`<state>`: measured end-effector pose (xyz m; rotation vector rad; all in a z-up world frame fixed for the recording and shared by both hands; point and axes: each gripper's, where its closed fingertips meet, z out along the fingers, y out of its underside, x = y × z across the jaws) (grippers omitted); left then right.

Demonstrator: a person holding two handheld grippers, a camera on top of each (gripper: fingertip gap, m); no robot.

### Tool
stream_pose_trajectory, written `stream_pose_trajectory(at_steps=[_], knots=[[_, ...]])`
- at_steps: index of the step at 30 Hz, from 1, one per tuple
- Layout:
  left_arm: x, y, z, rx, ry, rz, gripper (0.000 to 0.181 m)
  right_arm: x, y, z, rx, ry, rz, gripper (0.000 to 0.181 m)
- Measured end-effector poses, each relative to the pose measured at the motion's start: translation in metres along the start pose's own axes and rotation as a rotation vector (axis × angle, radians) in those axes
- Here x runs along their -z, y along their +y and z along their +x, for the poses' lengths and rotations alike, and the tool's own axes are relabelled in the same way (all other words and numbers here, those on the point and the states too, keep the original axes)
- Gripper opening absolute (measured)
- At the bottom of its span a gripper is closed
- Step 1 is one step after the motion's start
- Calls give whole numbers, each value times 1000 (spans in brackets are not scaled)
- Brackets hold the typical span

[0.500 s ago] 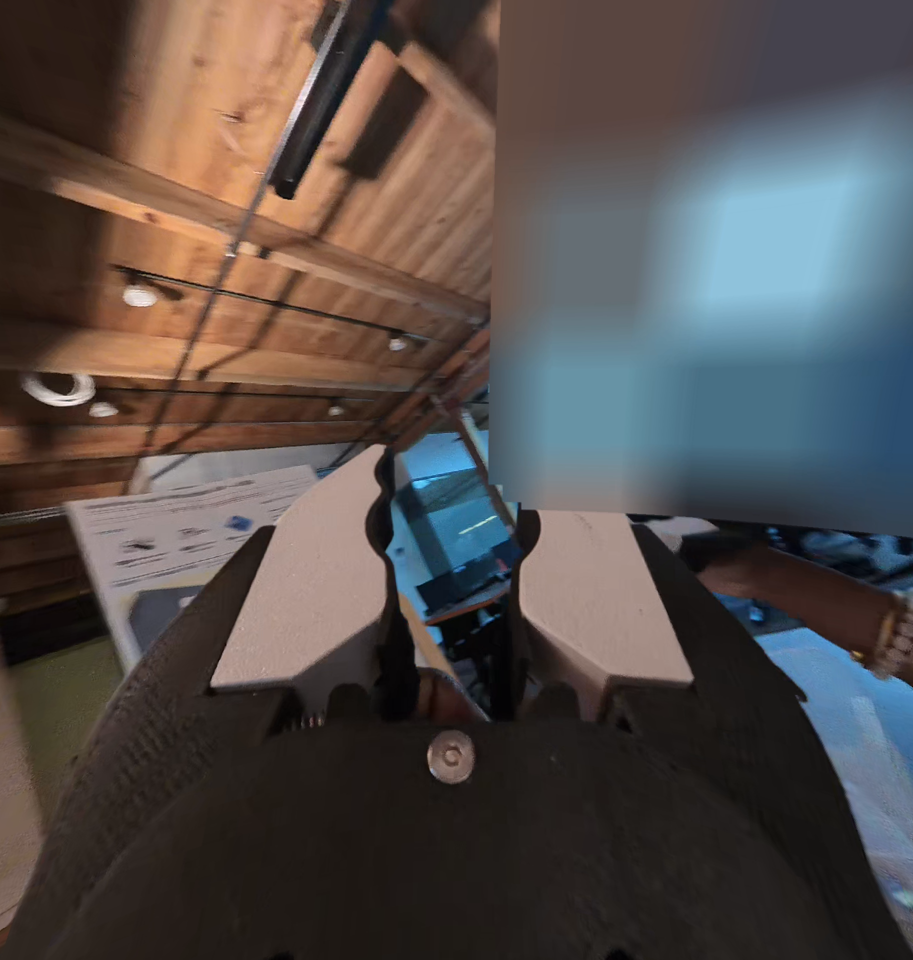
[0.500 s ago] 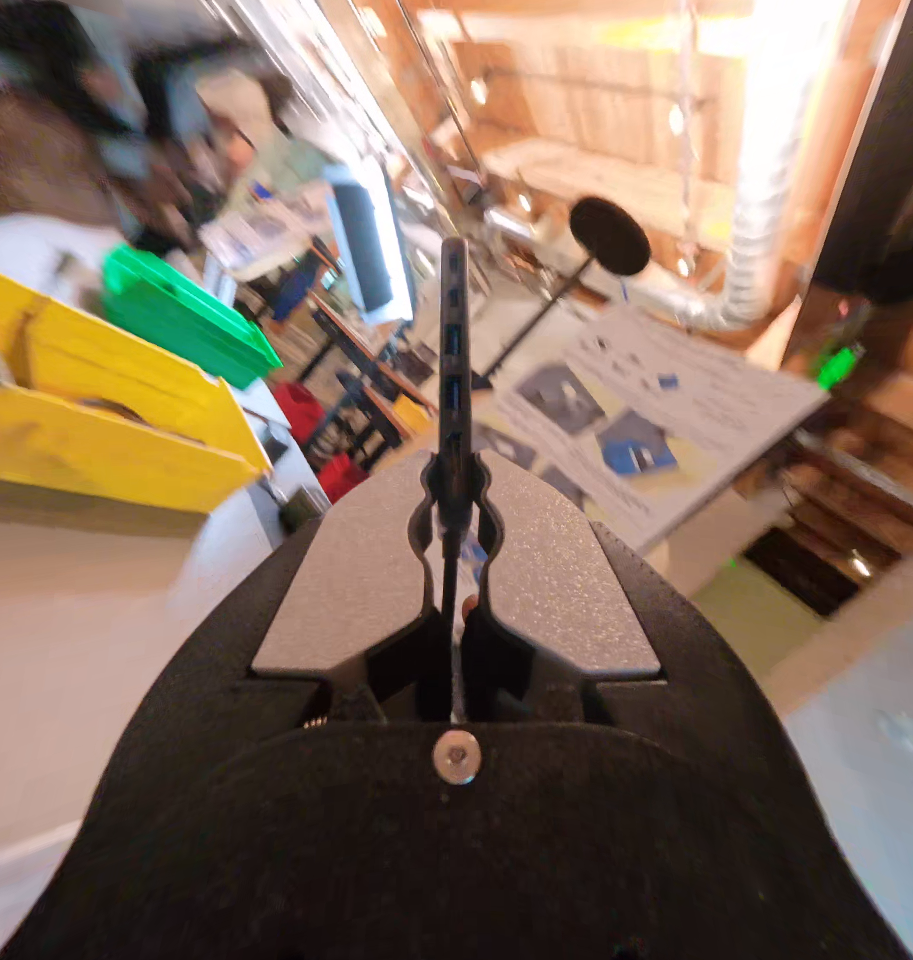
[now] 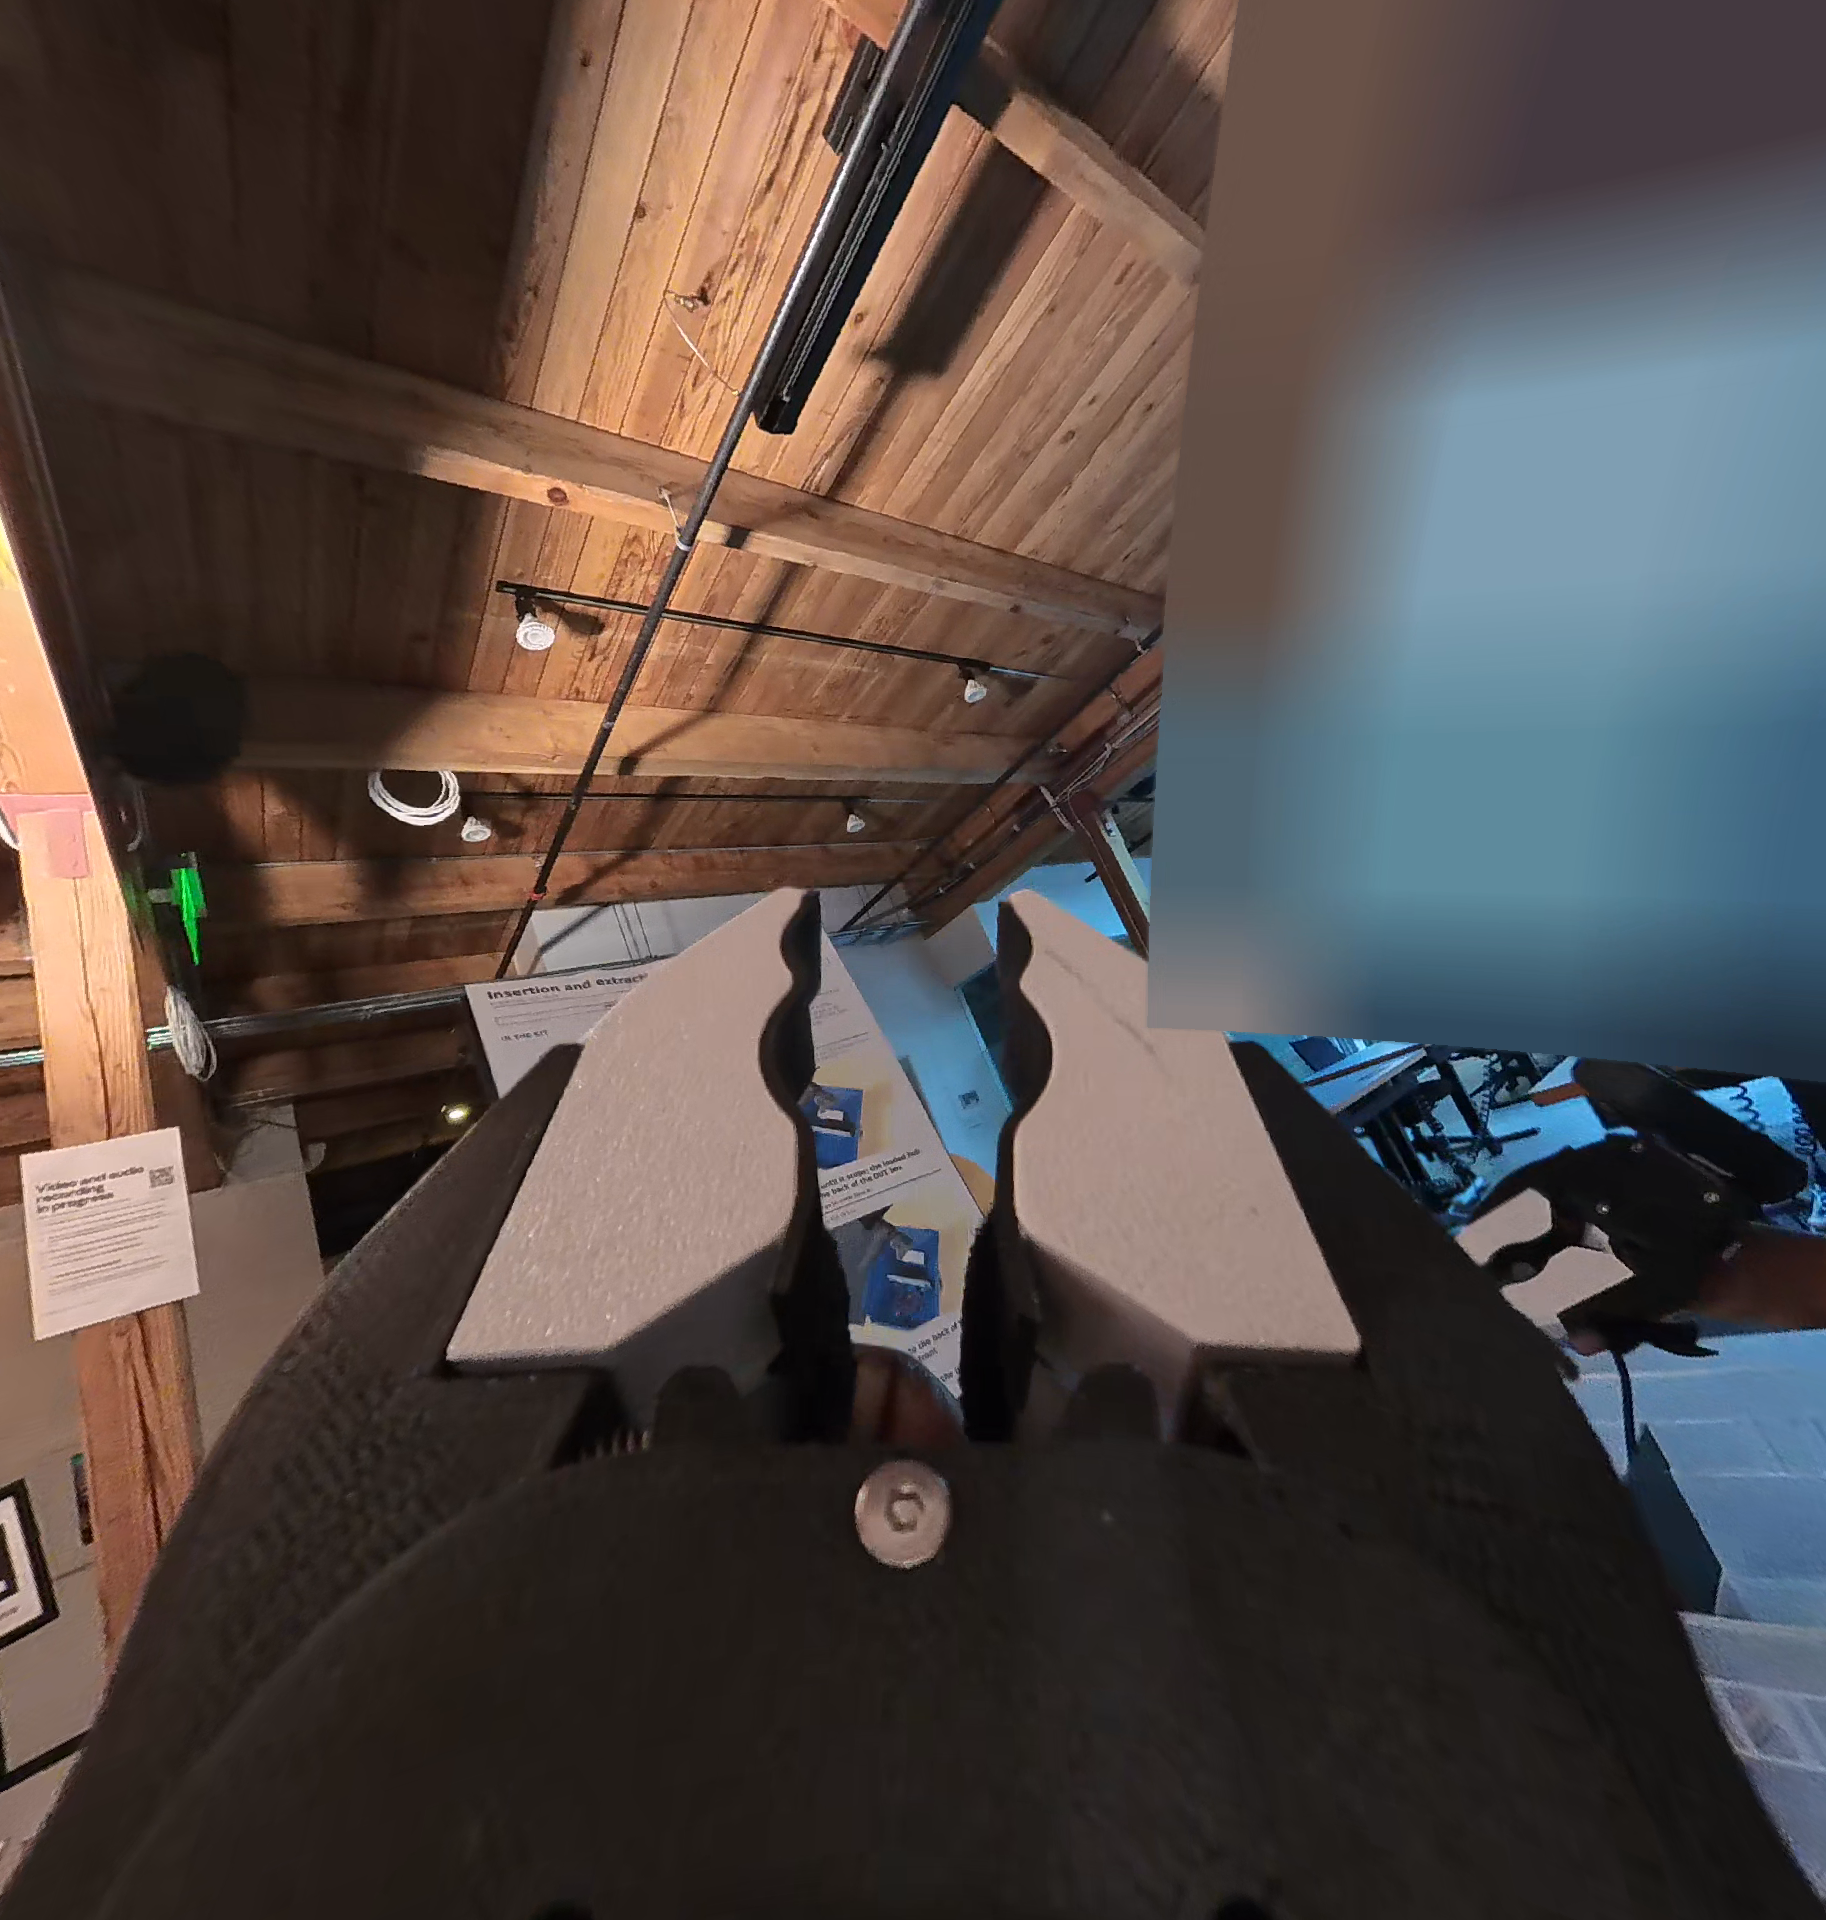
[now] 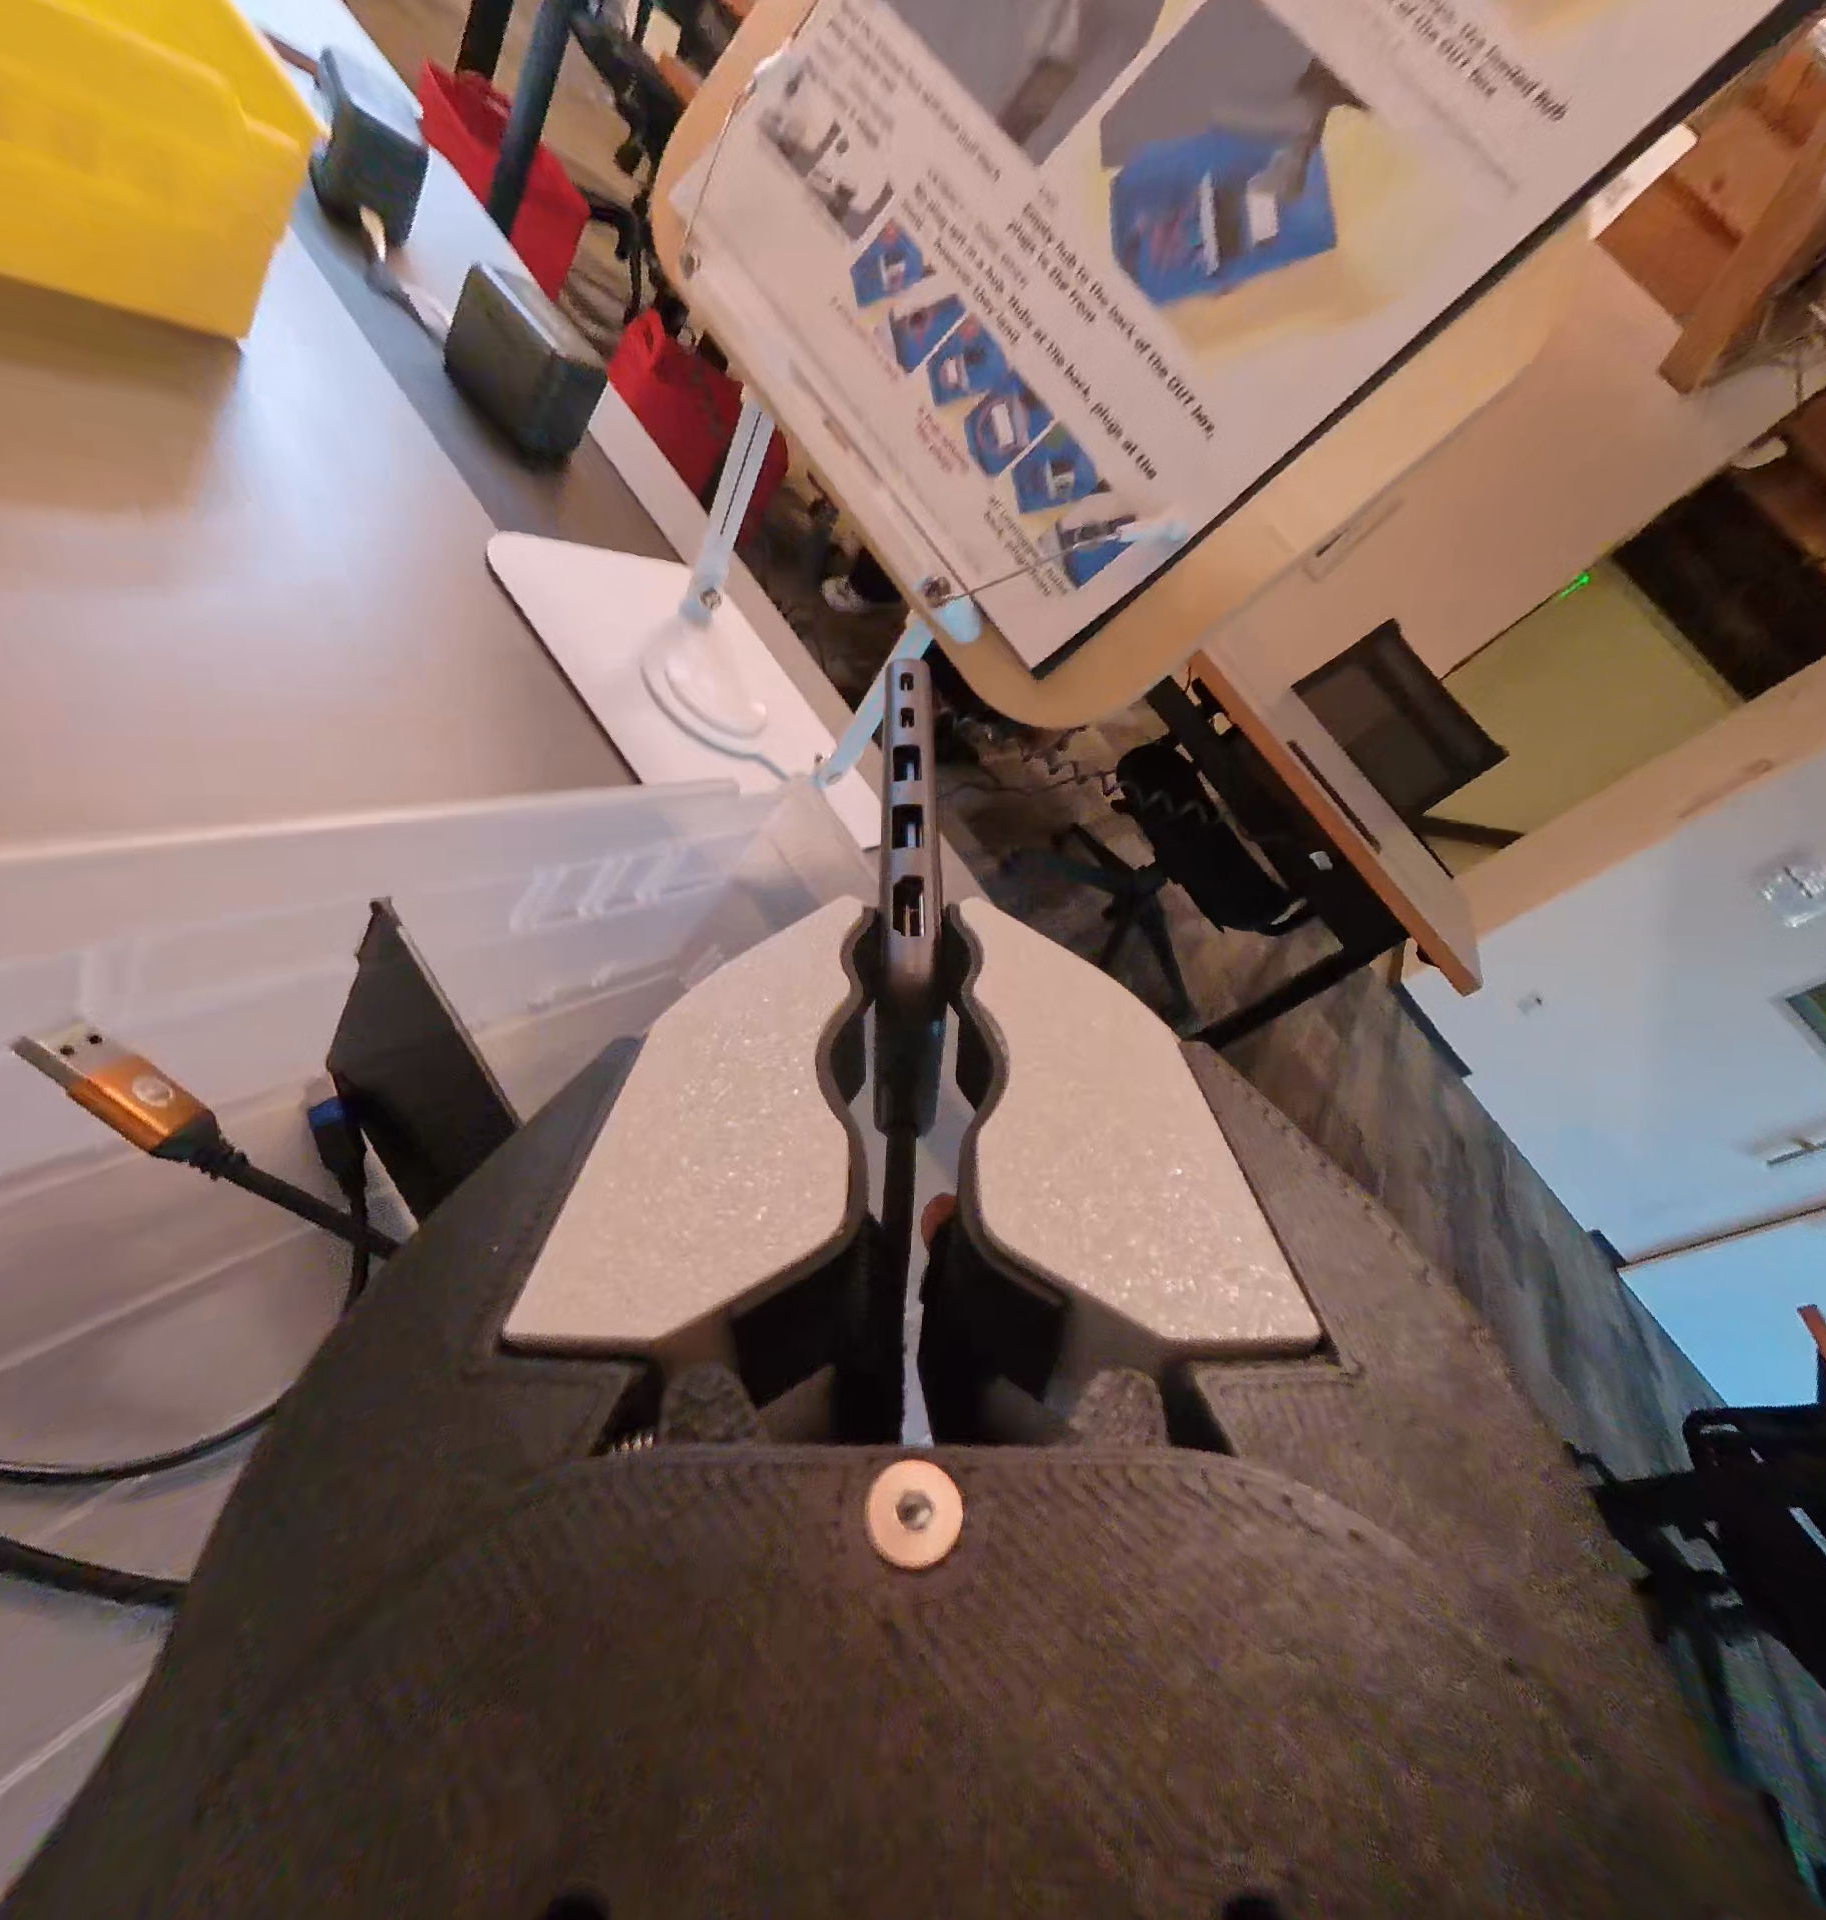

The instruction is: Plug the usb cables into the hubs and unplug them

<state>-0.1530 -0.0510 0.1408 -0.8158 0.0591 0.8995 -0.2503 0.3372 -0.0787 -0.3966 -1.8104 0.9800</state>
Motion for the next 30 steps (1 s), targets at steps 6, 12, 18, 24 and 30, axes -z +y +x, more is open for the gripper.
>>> stream_pose_trajectory(at_steps=[6, 12, 18, 24, 30], knots=[[-3, 5, 3, -19, 8, -13, 32, -20, 33, -25, 119, -110, -222, 12], [-2, 19, -5, -48, -22, -84, 32, -35, 48, -39, 133, -160, -306, 13], [-1, 38, -15, -153, -73, -212, 32, -47, 70, -55, 122, -232, -476, 13], [1, 38, -17, -170, -77, -218, 32, -53, 75, -62, 162, -254, -525, 13], [9, 46, -28, -213, -115, -322, 32, -50, 78, -62, 163, -257, -543, 23]])
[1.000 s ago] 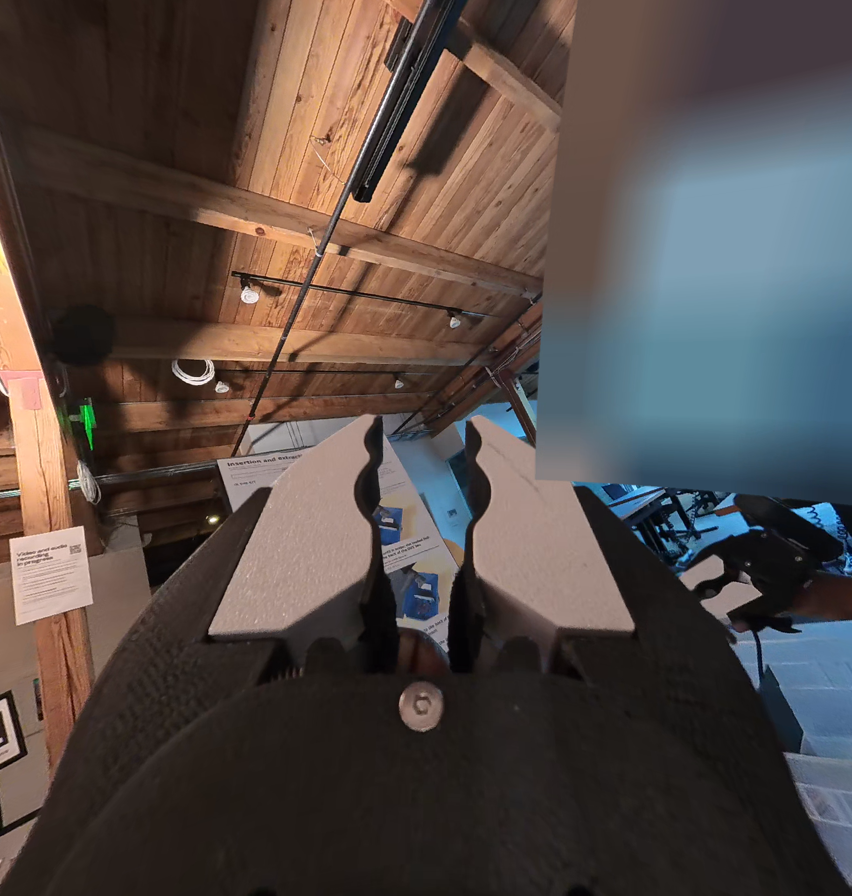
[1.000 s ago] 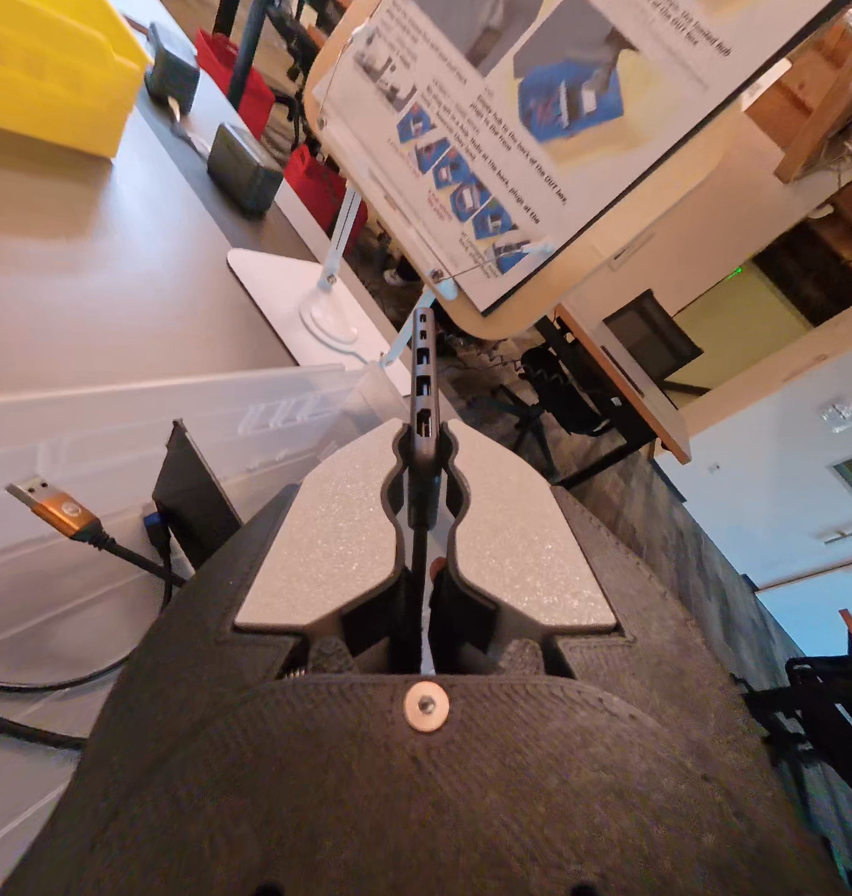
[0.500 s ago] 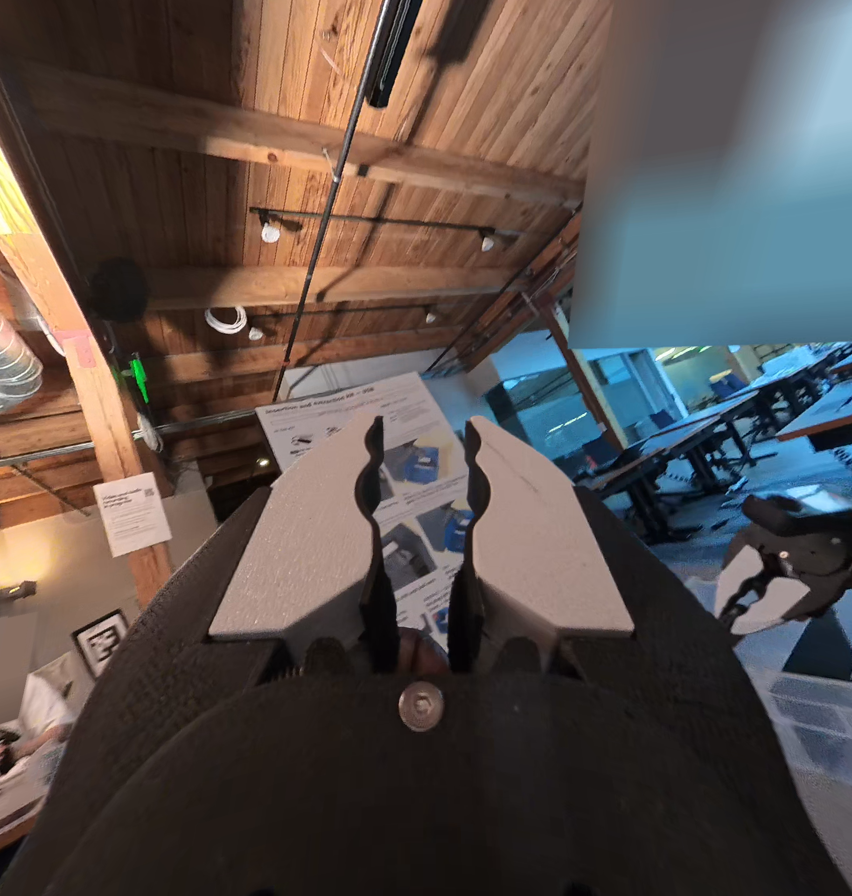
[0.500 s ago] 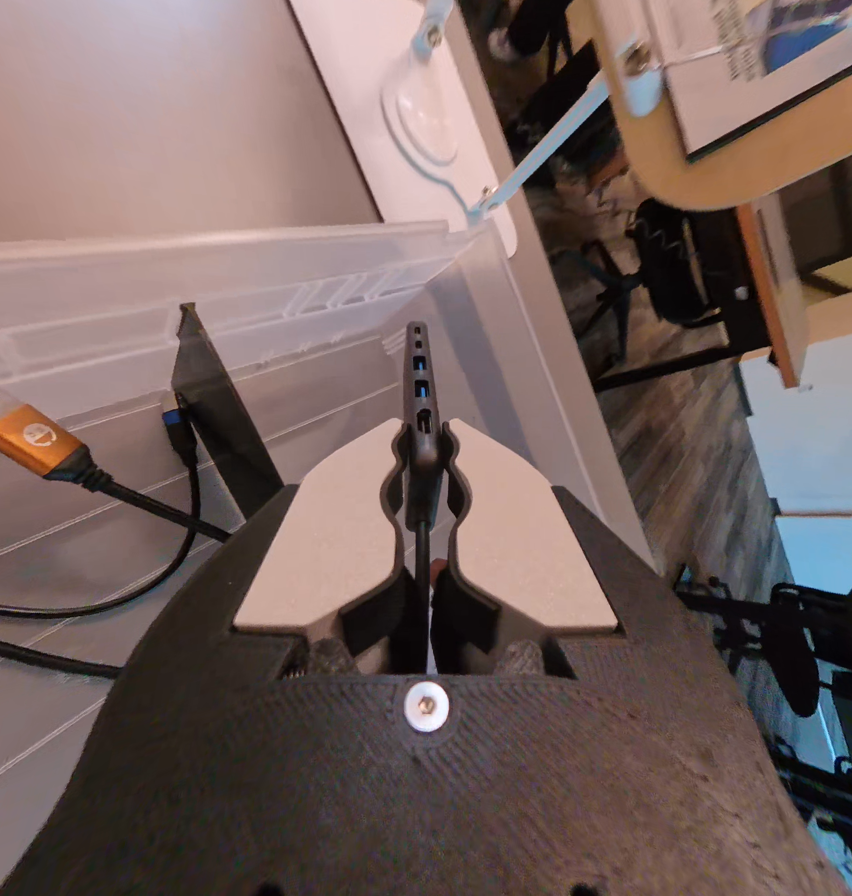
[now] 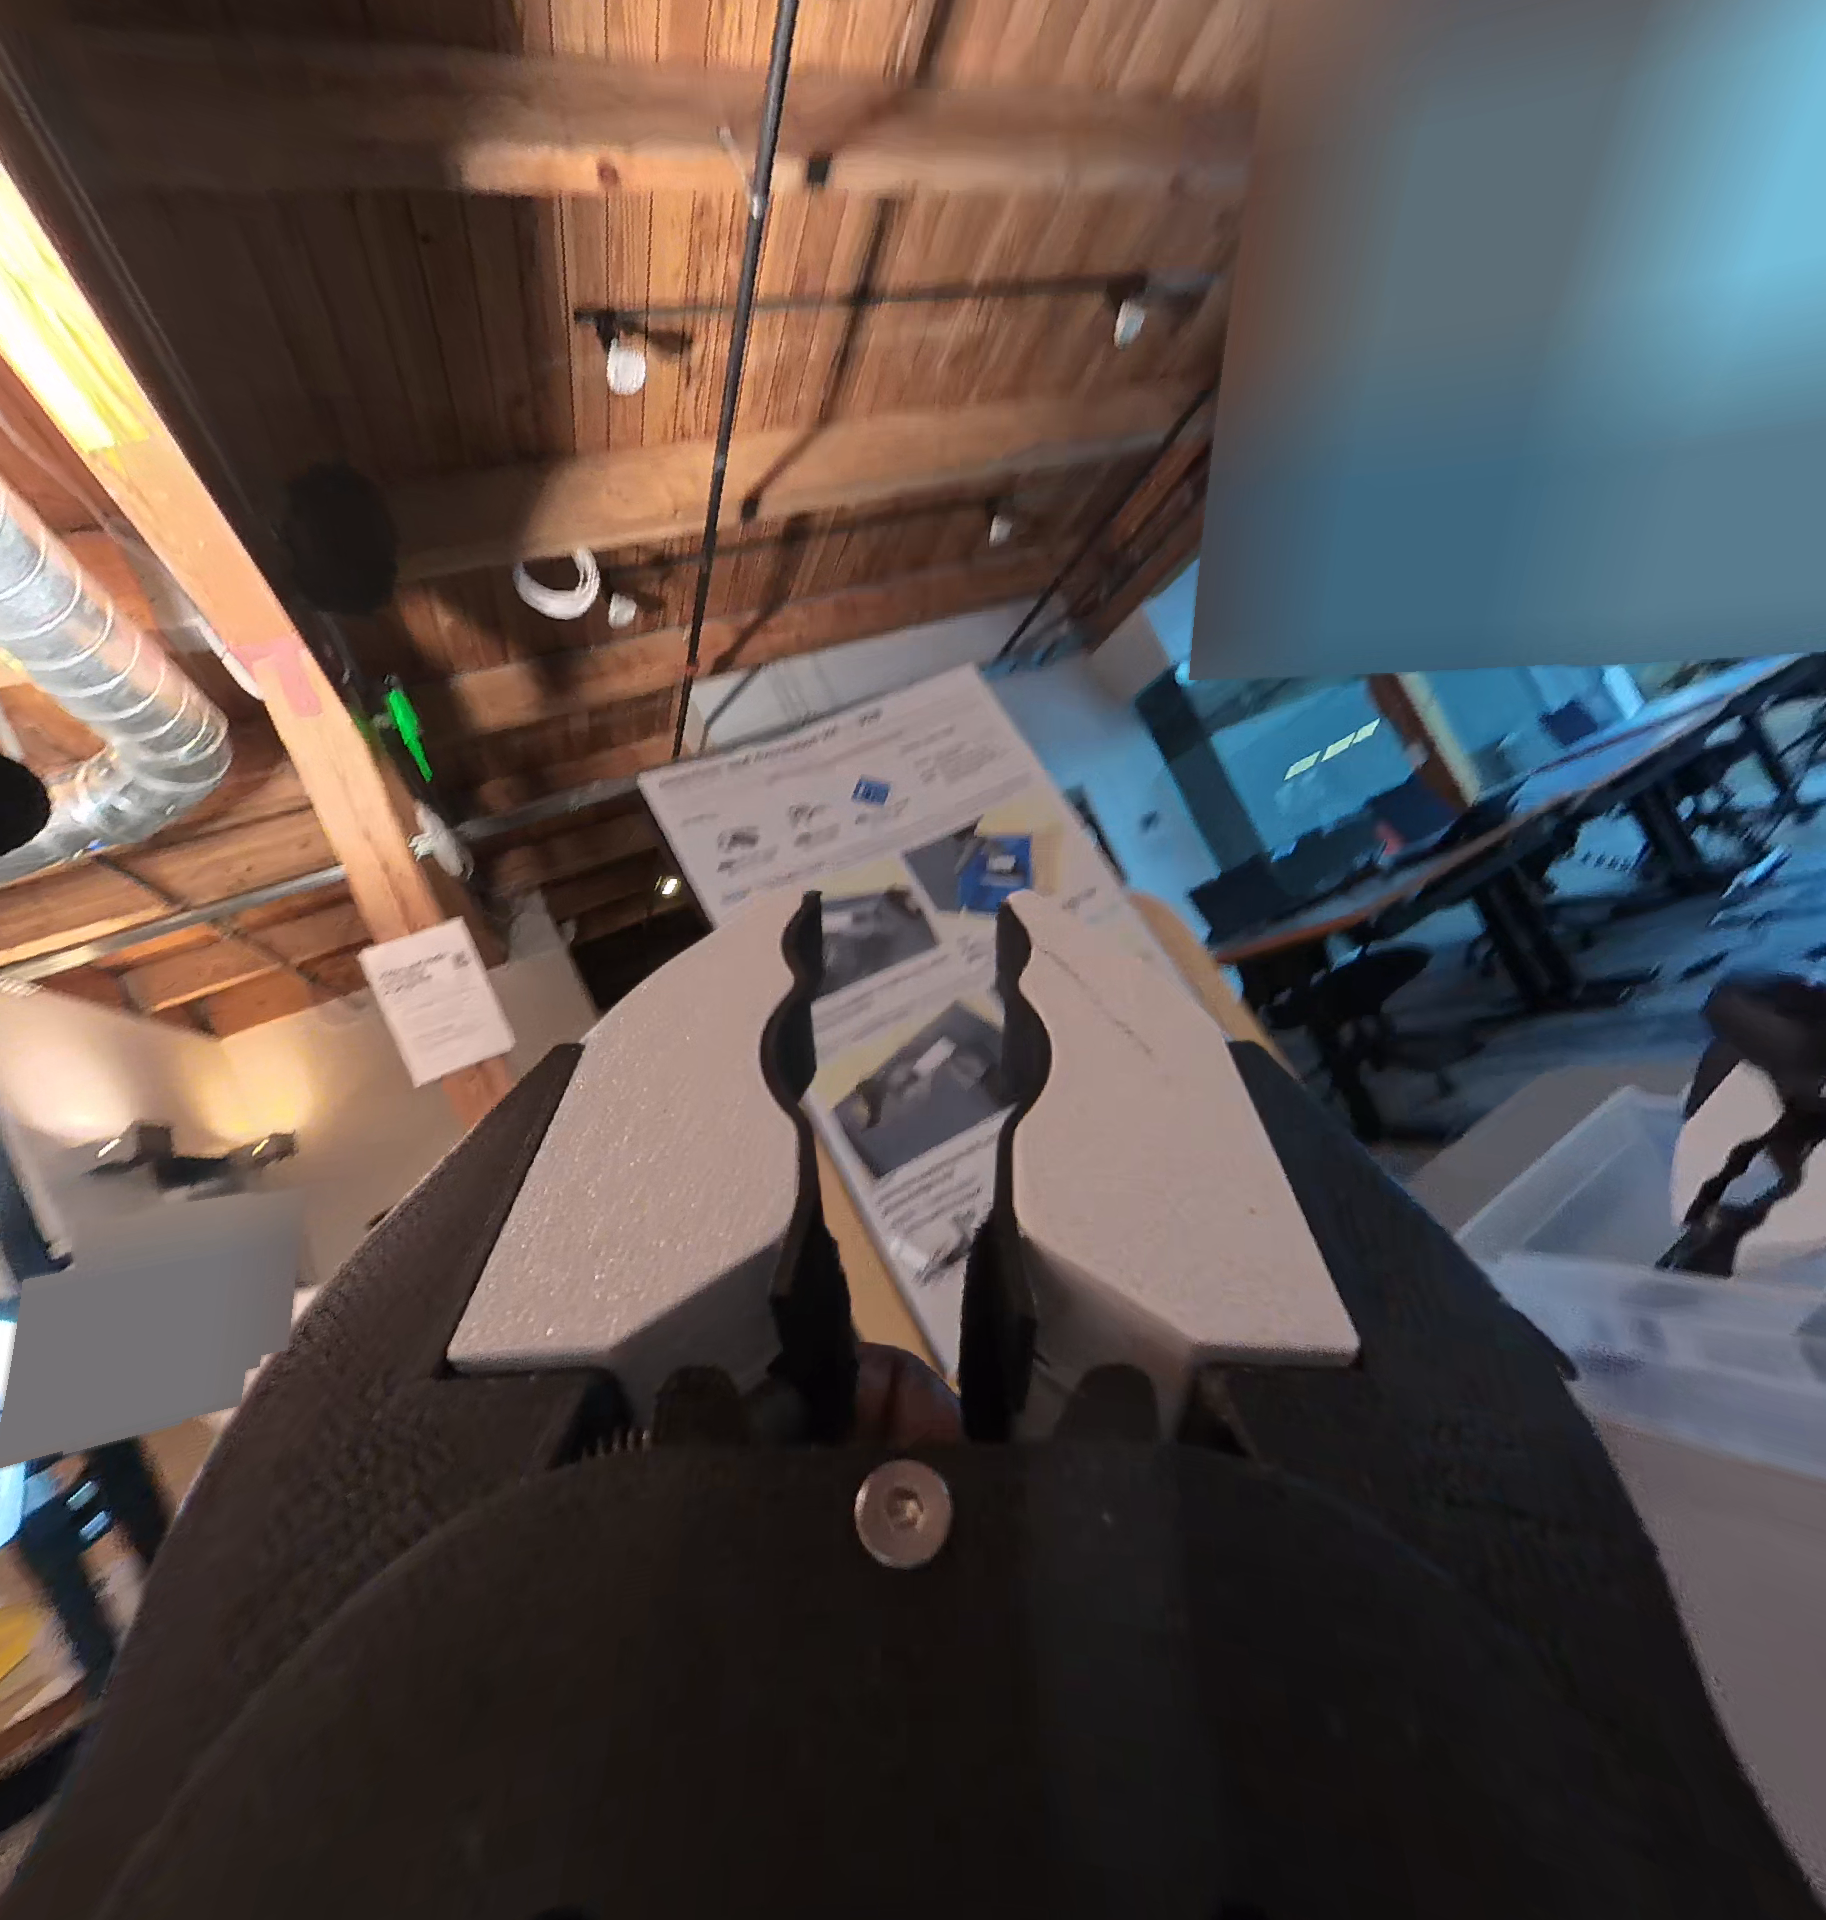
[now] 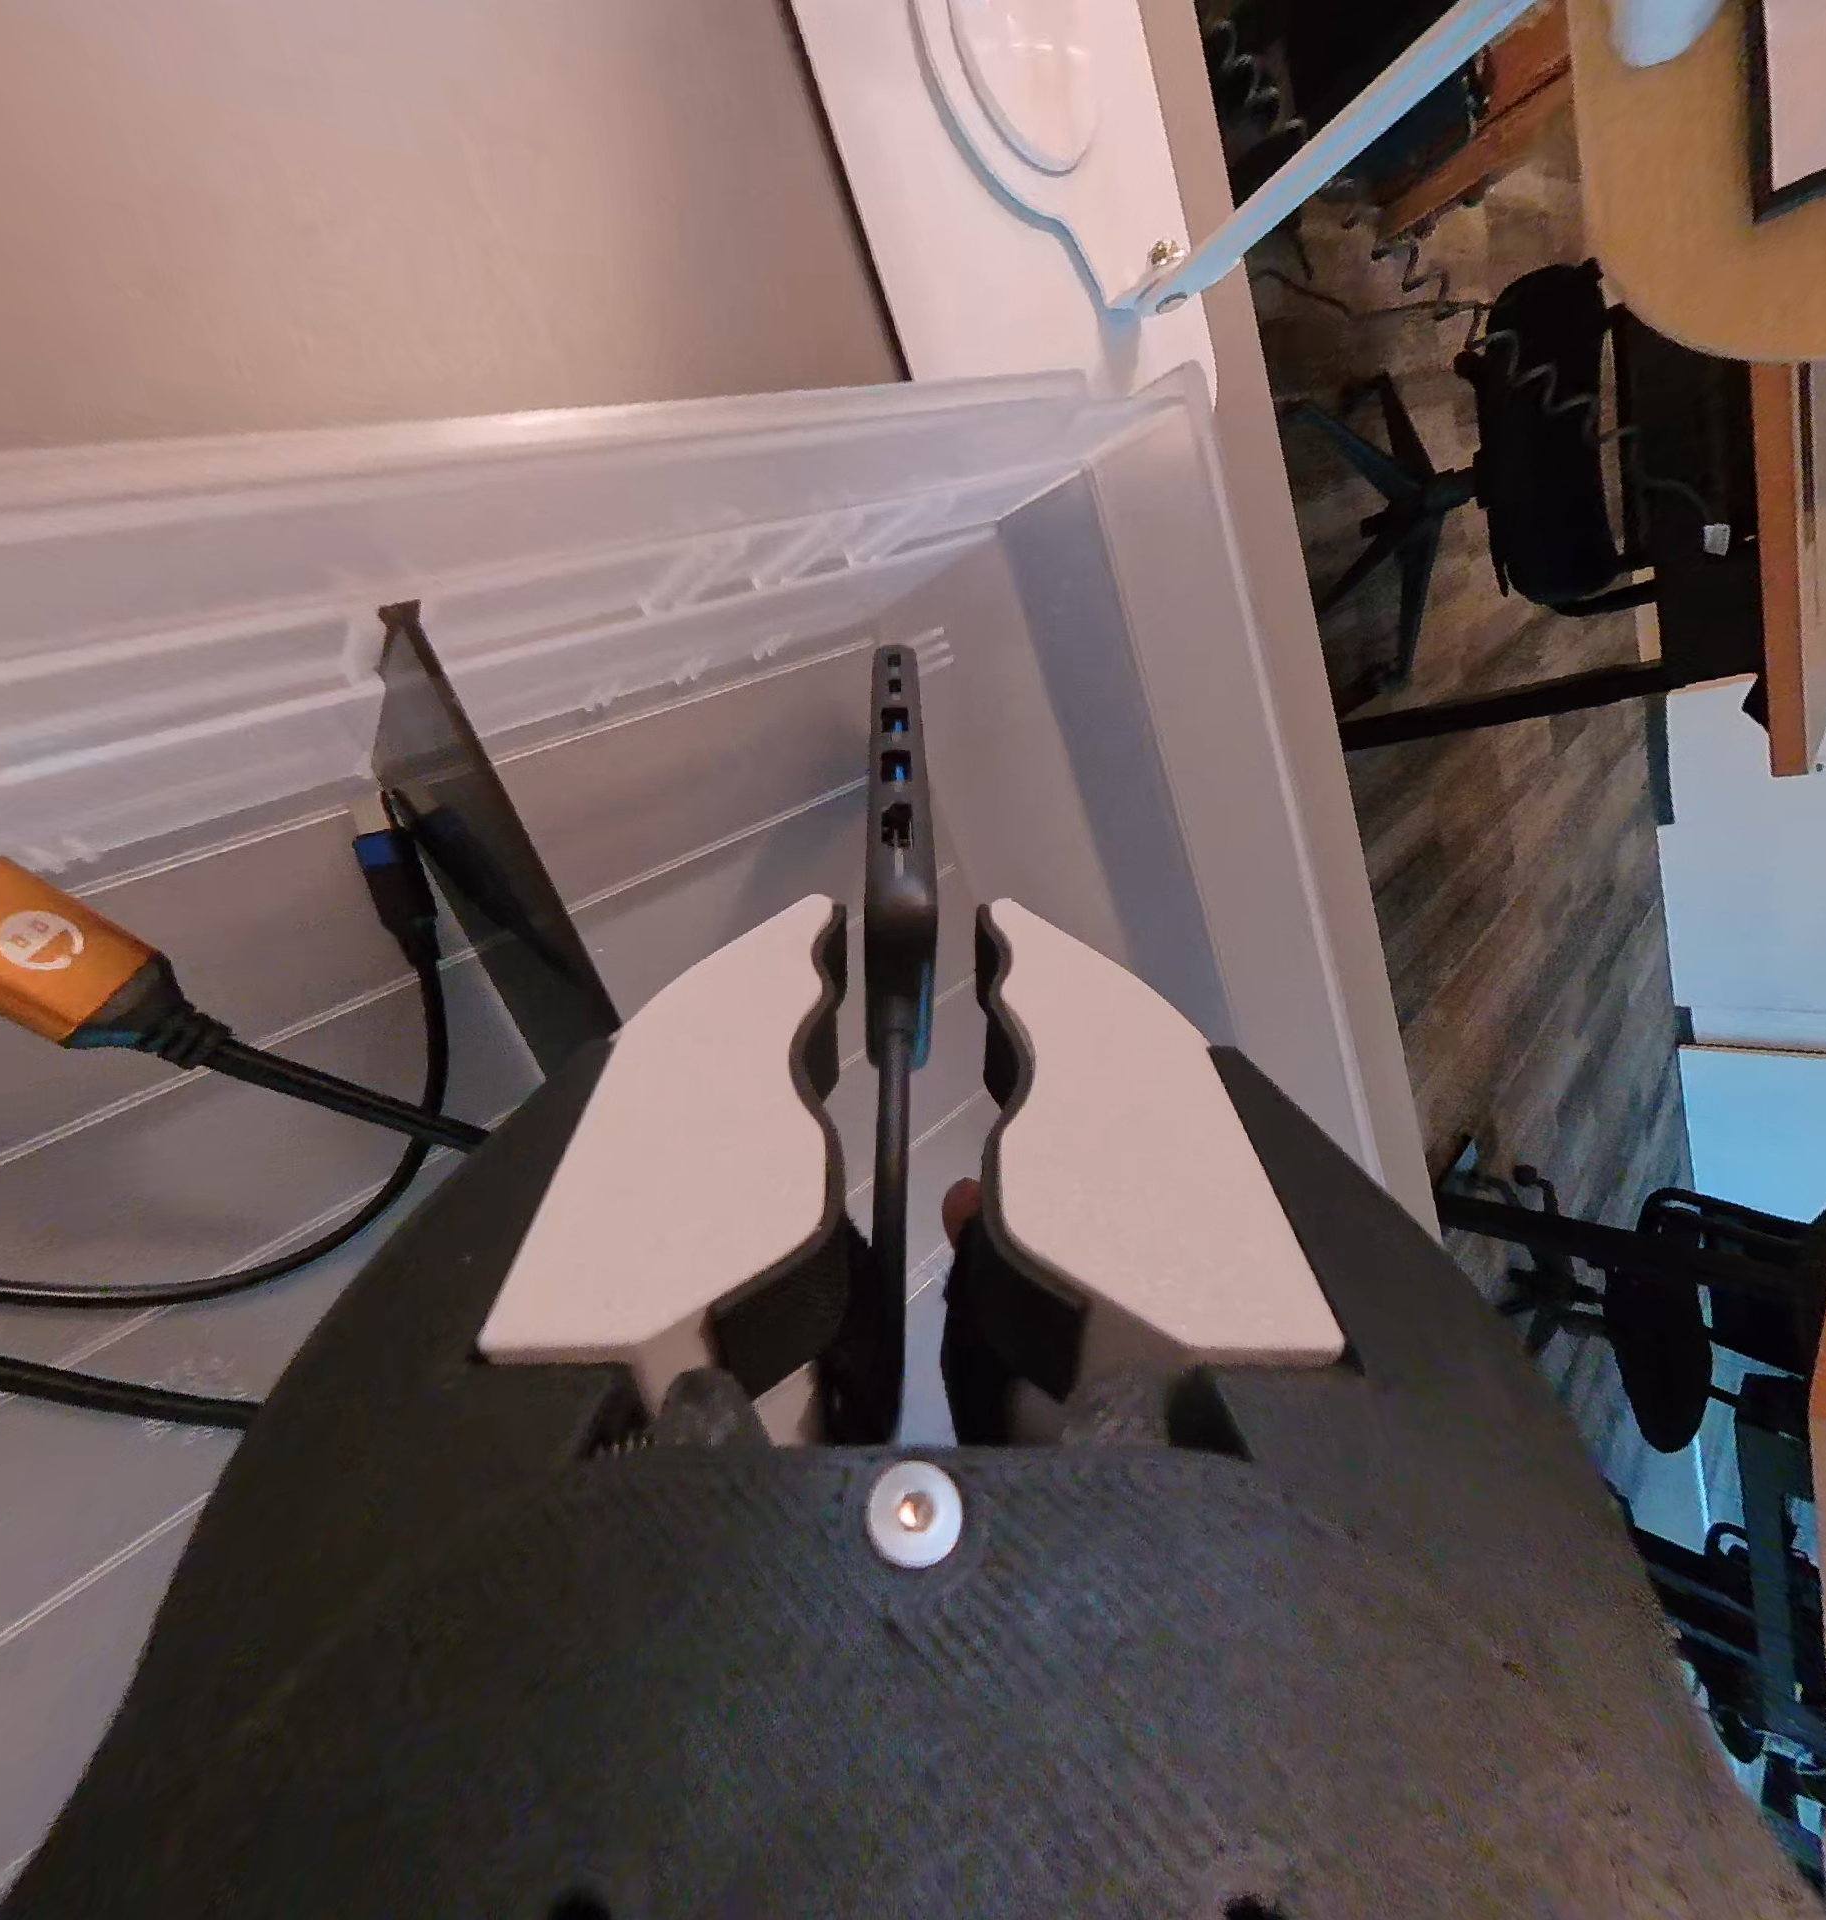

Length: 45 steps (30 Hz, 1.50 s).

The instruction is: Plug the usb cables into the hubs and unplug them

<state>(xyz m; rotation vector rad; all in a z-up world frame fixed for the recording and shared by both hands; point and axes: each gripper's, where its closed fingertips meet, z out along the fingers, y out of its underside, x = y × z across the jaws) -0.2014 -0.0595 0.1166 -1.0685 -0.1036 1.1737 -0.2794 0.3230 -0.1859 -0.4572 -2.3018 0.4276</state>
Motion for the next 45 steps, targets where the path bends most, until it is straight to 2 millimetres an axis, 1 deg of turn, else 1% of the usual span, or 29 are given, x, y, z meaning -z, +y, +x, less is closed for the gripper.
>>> stream_pose_trajectory(at_steps=[2, 5, 7, 10, 14, 16, 18, 19, 21, 23, 25, 27, 29, 33, 35, 37, 39, 41, 45], knots=[[3, 7, -4, -15, -7, -59, 32, 2, 0, 1, -12, 1, 8, 25], [11, 24, -13, -15, -23, -192, 33, 8, -5, 4, -42, 6, 42, 30], [20, 36, -23, -3, -53, -276, 35, 15, -10, 7, -63, 12, 71, 32], [37, 56, -30, 58, -52, -409, 37, 27, -21, 15, -96, 42, 139, 33], [69, 99, -24, 144, 26, -691, 43, 53, -45, 26, -132, 86, 293, 33], [79, 117, -19, 270, 37, -799, 45, 65, -53, 32, -135, 118, 339, 33], [84, 134, -10, 429, 54, -891, 51, 75, -59, 36, -128, 151, 364, 33], [86, 145, -5, 474, 73, -941, 53, 80, -62, 38, -121, 167, 371, 33], [92, 176, 4, 485, 123, -1028, 56, 87, -67, 41, -102, 200, 376, 33], [102, 215, 13, 561, 148, -1145, 57, 90, -70, 43, -73, 231, 360, 33], [115, 251, 17, 668, 109, -1274, 61, 90, -70, 45, -43, 257, 329, 33], [118, 274, 18, 763, 49, -1311, 64, 90, -71, 46, -22, 273, 310, 33], [124, 290, 18, 795, -1, -1364, 71, 89, -70, 46, -7, 285, 293, 33], [140, 309, 25, 796, -19, -1487, 74, 89, -70, 48, 10, 302, 278, 33], [145, 315, 31, 825, -1, -1537, 72, 90, -72, 49, 11, 308, 285, 32], [148, 316, 40, 854, 43, -1573, 67, 90, -72, 49, 12, 314, 286, 32], [151, 319, 42, 822, 56, -1615, 62, 91, -70, 51, 15, 323, 280, 32], [156, 324, 41, 785, 36, -1667, 47, 92, -69, 52, 20, 332, 272, 32], [151, 321, 44, 736, 86, -1640, 43, 94, -71, 53, 31, 346, 277, 32]])
